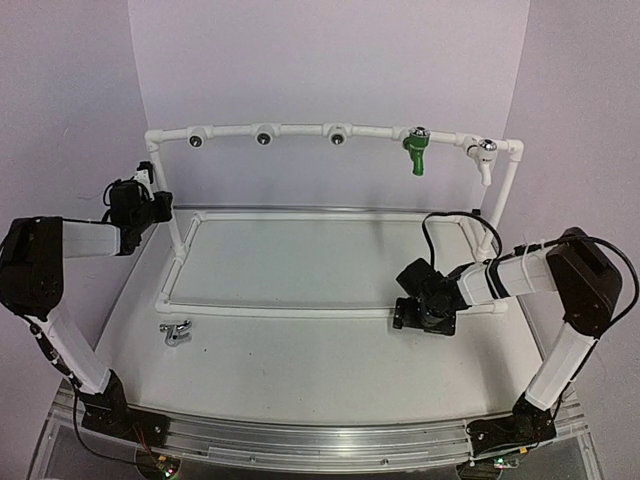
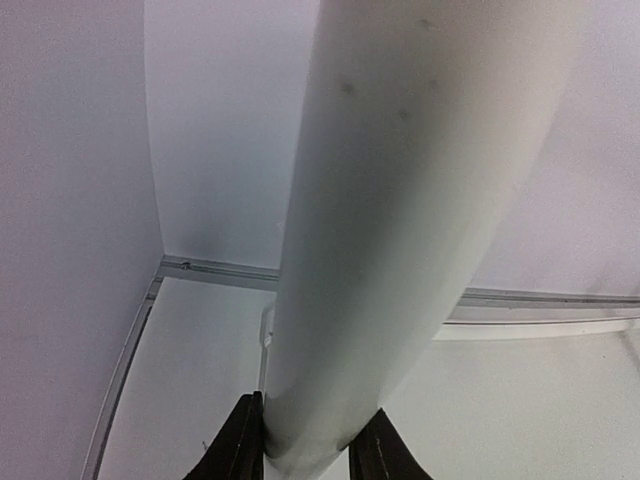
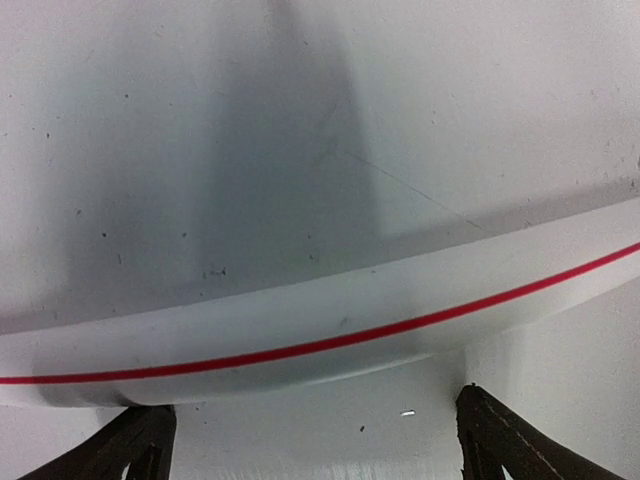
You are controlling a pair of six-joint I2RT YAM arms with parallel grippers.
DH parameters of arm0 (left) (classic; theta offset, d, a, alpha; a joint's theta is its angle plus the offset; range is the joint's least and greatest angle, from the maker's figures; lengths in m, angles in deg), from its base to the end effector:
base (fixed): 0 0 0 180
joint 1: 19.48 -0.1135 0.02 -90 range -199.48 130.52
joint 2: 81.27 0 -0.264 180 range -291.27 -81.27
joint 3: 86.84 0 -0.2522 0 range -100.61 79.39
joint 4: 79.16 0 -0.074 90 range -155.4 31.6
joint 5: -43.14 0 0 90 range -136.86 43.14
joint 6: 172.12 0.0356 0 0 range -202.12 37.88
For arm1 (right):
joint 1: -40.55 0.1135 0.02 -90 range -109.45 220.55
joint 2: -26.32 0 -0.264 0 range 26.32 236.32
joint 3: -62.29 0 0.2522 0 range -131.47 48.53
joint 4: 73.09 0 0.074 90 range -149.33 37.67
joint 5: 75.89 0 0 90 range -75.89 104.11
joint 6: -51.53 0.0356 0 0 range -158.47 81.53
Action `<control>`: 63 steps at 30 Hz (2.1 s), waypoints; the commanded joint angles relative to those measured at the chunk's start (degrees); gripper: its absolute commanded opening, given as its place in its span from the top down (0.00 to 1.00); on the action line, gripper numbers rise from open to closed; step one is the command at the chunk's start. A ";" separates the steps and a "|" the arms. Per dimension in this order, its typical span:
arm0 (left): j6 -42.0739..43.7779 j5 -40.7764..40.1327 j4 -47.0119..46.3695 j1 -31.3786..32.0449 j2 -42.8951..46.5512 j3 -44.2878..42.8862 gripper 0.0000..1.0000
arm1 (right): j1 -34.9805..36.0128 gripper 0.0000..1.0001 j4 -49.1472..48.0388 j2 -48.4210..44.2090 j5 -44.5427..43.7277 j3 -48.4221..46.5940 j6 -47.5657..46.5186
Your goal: Install the water faucets
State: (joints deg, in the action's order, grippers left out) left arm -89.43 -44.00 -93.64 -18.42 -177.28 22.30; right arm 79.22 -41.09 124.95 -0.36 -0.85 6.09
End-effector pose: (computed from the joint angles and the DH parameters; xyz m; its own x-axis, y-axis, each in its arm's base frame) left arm 0.3835 -0.0089 0.2486 -0.1922 -0.1235 -0.9735 0.0434 0.9900 -0.1342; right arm 0.2449 0.1846 0.1279 -0.8860 0.1611 -0.4348 0.1282 0.9863 0.1042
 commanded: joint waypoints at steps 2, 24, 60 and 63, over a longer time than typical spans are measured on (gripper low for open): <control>-6.12 -9.12 -3.81 -0.88 11.72 6.27 0.92 | -1.14 0.02 -5.29 5.76 2.77 -7.06 -5.17; -28.23 -3.64 45.16 -0.88 29.57 5.94 0.23 | 2.62 0.02 -7.69 0.17 9.28 -8.47 -12.59; -61.12 -13.88 63.36 35.18 14.48 21.16 0.56 | 4.65 0.02 -11.80 1.08 14.95 -12.02 -11.61; -58.91 -11.81 62.73 35.30 13.92 20.64 0.71 | 4.66 0.02 -11.74 0.05 14.54 -11.48 -11.60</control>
State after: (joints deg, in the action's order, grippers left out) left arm -152.42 -60.09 -26.24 16.75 -161.28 43.61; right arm 83.69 -52.40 128.51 15.44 -11.70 -5.08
